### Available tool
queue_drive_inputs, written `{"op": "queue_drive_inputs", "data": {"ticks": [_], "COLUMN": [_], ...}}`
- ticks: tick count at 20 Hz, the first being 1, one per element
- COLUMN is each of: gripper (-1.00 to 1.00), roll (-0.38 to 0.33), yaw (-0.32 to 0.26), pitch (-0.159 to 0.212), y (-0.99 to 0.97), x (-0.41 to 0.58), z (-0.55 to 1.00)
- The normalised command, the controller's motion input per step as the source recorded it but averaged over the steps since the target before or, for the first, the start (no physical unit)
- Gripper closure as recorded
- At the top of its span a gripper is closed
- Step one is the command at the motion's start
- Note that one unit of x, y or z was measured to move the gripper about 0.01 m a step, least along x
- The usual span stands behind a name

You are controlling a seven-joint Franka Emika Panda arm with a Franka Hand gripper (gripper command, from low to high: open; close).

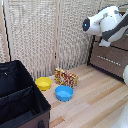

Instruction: Locate and clasp the grip of the topmost drawer. Steadily and circumspectly yank the drawer open. Discover and seize the nutrition bar using your clamp. Deposit the nutrition bar in the accessible drawer. Unclench the nutrition bar.

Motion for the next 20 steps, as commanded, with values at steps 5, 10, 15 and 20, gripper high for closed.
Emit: {"op": "queue_drive_inputs", "data": {"ticks": [5,10,15,20], "gripper": [1.00,1.00,1.00,1.00], "roll": [0.017,-0.002,0.000,0.068], "yaw": [0.000,0.004,0.022,-0.012], "pitch": [0.000,0.000,0.000,0.000], "y": [-0.05,-0.09,0.00,0.13], "x": [0.007,-0.003,-0.049,-0.041], "z": [0.00,0.00,0.03,0.13]}}
